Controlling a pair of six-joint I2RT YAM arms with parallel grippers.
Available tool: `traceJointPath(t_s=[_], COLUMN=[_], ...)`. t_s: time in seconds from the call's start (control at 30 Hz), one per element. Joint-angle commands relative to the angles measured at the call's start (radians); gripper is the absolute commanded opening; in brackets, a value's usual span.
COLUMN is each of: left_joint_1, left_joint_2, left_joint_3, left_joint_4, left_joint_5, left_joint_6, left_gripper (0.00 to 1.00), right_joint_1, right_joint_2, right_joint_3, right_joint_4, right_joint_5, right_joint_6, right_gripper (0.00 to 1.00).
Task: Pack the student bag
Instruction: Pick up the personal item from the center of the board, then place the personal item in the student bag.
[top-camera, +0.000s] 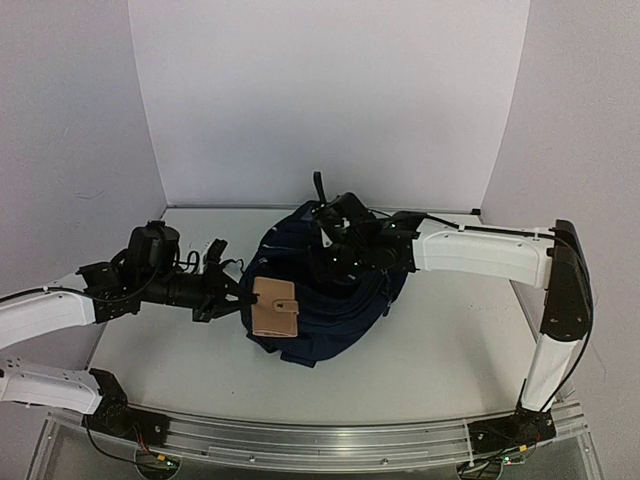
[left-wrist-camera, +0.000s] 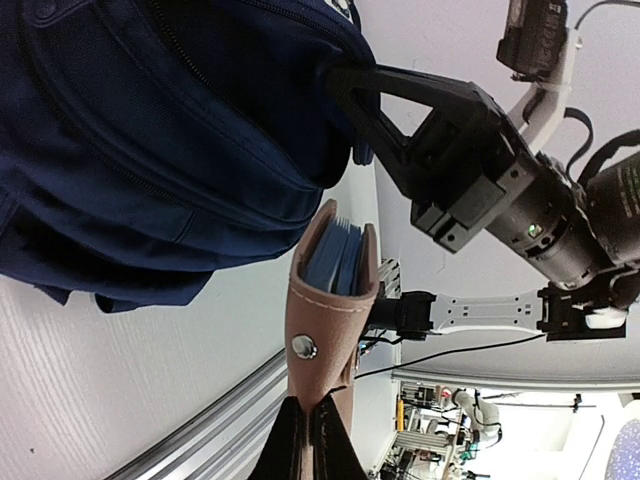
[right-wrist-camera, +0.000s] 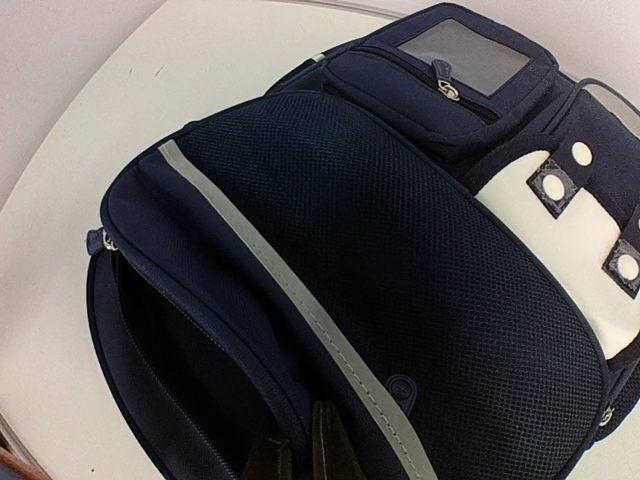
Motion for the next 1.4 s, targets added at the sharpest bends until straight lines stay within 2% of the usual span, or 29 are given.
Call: traceJointPath(t_s=[0.0, 0.37, 0.67, 0.83, 1.03, 1.37], left_joint_1=[0.002, 0.002, 0.000, 0.000, 0.000, -0.039], left_joint_2=[0.125, 0.318, 0.364, 0.367, 0.438, 0.638], left_joint_3=[0.070, 0.050, 0.072, 0.076, 0.106, 0.260], left_joint_4=[0.253, 0.595, 0.443, 0.431, 0.520, 0.624], left_joint_5=[0.043, -0.134, -0.296, -0.376, -0.448, -0.419], left_joint_6=[-0.083, -0.304, -0.406, -0.439, -0.455, -0.388], left_gripper=[0.00, 0.00, 0.00, 0.00, 0.00, 0.00], right_joint_1=[-0.002, 0.023, 0.092, 0.128, 0.150, 0.151], right_joint_2=[-0.096, -0.135, -0.145, -0.136, -0.117, -0.102], right_joint_3=[0.057, 0.070, 0.095, 0.116, 0.101, 0.049], right_joint_4=[0.036, 0.036, 0.037, 0.048, 0.079, 0.130], right_joint_5=[-0.013, 0.002, 0.146, 0.178, 0.131, 0.082], right_joint_6=[0.036, 0.022, -0.006, -0.028, -0.026, -0.013], right_gripper=[0.00, 0.00, 0.00, 0.00, 0.00, 0.00])
